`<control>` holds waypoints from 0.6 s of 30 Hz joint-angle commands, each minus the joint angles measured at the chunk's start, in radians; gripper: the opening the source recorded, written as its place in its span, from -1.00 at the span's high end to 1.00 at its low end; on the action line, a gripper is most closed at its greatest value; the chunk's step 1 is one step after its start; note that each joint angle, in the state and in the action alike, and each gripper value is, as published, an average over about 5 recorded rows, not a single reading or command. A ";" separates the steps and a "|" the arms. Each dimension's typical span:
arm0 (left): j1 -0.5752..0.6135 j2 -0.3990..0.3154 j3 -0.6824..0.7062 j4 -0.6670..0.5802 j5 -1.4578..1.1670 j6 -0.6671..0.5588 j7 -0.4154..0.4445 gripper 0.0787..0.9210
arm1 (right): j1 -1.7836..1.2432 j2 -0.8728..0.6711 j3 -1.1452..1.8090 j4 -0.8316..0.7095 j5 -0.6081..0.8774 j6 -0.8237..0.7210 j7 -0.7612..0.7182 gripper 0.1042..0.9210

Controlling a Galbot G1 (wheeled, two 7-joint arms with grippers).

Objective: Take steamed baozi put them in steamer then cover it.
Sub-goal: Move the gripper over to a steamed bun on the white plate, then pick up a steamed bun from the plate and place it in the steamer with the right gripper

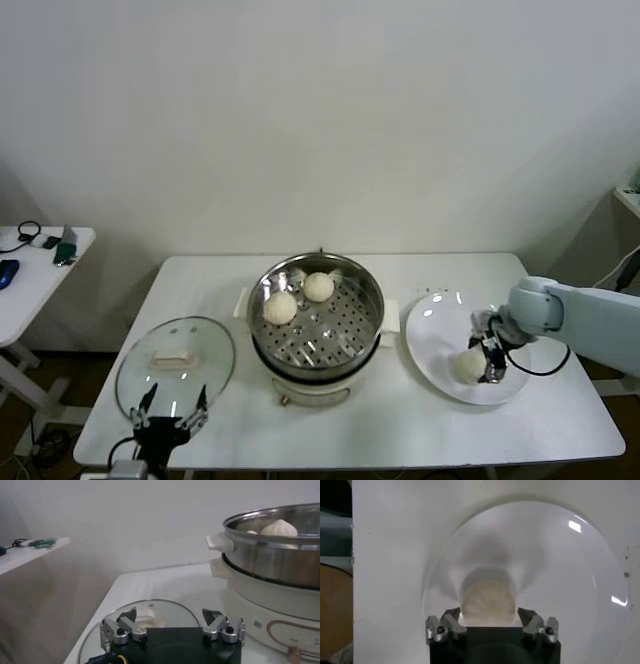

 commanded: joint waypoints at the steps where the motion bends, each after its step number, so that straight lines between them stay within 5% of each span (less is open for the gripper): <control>1: 0.001 0.001 0.000 -0.004 0.001 -0.001 0.000 -0.77 | -0.056 0.002 0.059 -0.023 0.003 0.000 0.000 -0.39; 8: 0.010 0.000 -0.007 -0.013 0.004 -0.005 -0.002 -0.77 | 0.260 0.008 -0.109 0.028 0.013 0.107 -0.083 -0.37; 18: 0.023 -0.003 -0.003 -0.014 0.016 -0.012 -0.010 -0.77 | 0.794 0.213 -0.199 0.062 0.102 0.472 -0.244 -0.37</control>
